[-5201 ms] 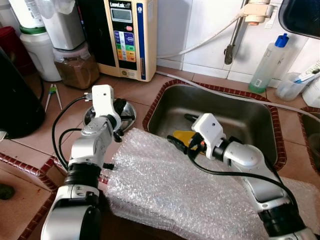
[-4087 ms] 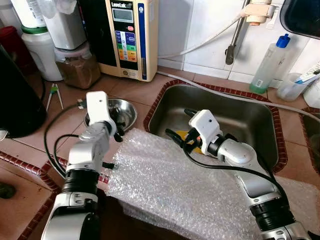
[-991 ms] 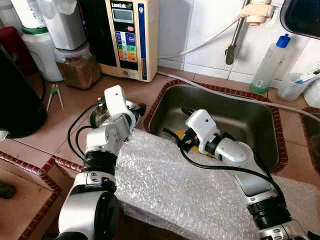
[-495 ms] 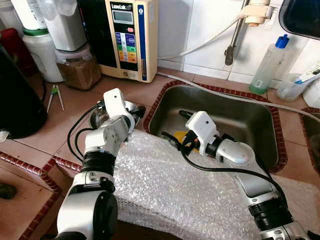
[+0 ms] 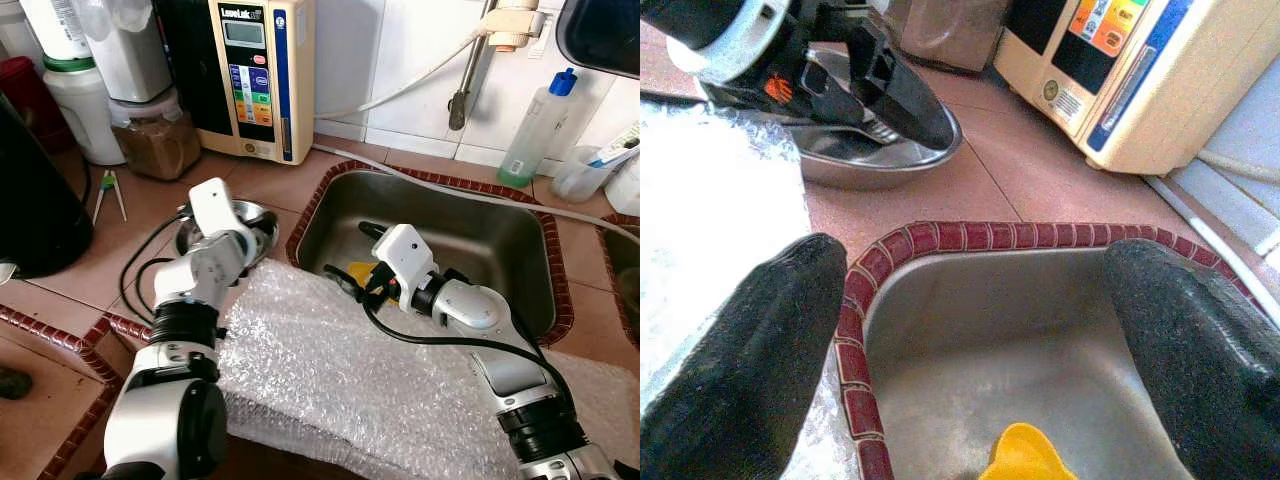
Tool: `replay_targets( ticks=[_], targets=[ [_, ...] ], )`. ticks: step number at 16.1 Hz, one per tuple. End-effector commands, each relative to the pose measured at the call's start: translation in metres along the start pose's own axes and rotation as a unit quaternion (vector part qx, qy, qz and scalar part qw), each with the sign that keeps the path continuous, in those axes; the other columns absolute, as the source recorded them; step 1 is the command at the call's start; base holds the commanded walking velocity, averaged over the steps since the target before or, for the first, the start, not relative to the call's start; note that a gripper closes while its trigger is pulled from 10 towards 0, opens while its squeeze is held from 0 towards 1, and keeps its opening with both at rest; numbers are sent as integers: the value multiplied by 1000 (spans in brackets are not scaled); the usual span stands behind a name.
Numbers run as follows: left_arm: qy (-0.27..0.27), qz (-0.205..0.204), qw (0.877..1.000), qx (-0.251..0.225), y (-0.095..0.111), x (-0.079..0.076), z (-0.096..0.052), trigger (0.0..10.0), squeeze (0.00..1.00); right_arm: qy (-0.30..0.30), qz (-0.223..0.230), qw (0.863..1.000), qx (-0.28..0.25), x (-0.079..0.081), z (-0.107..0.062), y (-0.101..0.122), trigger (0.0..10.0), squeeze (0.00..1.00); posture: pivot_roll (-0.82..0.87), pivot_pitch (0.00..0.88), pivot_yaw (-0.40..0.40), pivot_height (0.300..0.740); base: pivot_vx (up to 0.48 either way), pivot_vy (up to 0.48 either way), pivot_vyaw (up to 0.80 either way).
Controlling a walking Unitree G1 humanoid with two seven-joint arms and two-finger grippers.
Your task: Kitchen organization
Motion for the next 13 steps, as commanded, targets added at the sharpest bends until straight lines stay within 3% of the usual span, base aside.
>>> replay_targets(
  ticks=[1,3,7,9,13],
  targets=[
    [27,1,999,27,-15,16,1,10000,0,1,-9,1000,-3,-2,-1,3,10000,0,-54,0,36,740,0,0,0],
    [27,4,999,28,-16,16,1,10000,0,1,-9,1000,-2,-2,-1,3,10000,0,-54,0,38,740,0,0,0],
    [-11,19,998,60,-32,-5,3,10000,0,4,-10,1000,-1,2,1,2,10000,0,-56,0,42,740,0,0,0],
    [-16,18,997,69,-38,-7,4,10000,0,3,-11,1000,0,0,0,2,10000,0,-59,0,44,740,0,0,0],
    [-28,29,998,56,-30,-12,5,10000,0,0,-11,1000,3,0,-1,-1,10000,0,-58,0,44,740,0,0,0]
  ],
)
Point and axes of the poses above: a point about 5 cm out from each wrist's last joint towards the gripper, its own z axis pointing out of the wrist towards the gripper, its own y axis along the axis of the wrist's last joint, x = y × z, the point moved 5 cm from there along z, pointing out of the wrist towards the gripper, and after that the axes turned 2 degrees about -z, right-handed, at the moved point
